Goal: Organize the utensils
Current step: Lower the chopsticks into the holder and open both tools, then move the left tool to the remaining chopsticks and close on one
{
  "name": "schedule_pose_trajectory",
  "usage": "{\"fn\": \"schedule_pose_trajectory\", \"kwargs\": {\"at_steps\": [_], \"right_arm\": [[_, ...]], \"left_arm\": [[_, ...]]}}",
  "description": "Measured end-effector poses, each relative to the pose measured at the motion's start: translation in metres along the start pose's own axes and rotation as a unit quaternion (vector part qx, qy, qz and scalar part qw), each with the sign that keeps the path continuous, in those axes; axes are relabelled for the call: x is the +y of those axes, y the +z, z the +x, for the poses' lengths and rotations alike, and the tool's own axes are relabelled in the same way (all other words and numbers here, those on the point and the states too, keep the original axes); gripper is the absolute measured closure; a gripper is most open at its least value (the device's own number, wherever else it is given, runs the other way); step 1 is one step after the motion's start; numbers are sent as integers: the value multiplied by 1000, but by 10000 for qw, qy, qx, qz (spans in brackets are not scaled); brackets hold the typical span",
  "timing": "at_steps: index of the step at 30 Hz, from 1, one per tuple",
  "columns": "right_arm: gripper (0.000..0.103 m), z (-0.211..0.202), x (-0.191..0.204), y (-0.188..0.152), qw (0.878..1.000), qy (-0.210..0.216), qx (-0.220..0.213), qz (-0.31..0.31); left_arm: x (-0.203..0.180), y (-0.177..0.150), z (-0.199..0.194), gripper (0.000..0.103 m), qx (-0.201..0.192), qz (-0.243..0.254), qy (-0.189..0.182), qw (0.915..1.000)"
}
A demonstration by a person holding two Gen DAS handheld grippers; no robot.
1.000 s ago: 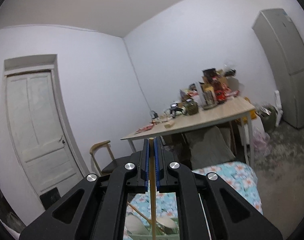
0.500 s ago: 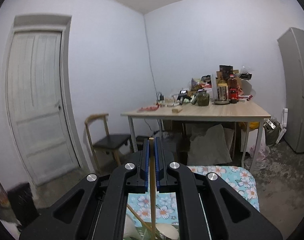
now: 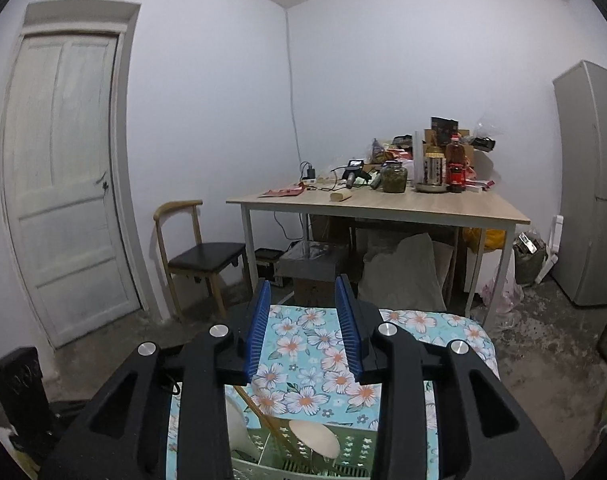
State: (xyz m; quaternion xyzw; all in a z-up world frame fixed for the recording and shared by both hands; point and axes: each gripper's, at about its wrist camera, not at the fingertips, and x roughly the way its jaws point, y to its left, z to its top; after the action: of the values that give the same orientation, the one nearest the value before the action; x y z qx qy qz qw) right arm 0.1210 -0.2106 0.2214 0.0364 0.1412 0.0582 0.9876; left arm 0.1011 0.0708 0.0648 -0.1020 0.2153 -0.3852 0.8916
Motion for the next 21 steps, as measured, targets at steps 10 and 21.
{"fn": "schedule_pose_trajectory", "kwargs": {"at_steps": [10, 21], "right_arm": [[68, -45, -34, -34, 9967, -143, 251, 764], [68, -77, -68, -117, 9801, -556, 1082, 1570]], "left_arm": [[-23, -15, 8, 60, 336, 394, -435, 9977], [-104, -68, 55, 59, 1693, 2570, -1628, 9374]]}}
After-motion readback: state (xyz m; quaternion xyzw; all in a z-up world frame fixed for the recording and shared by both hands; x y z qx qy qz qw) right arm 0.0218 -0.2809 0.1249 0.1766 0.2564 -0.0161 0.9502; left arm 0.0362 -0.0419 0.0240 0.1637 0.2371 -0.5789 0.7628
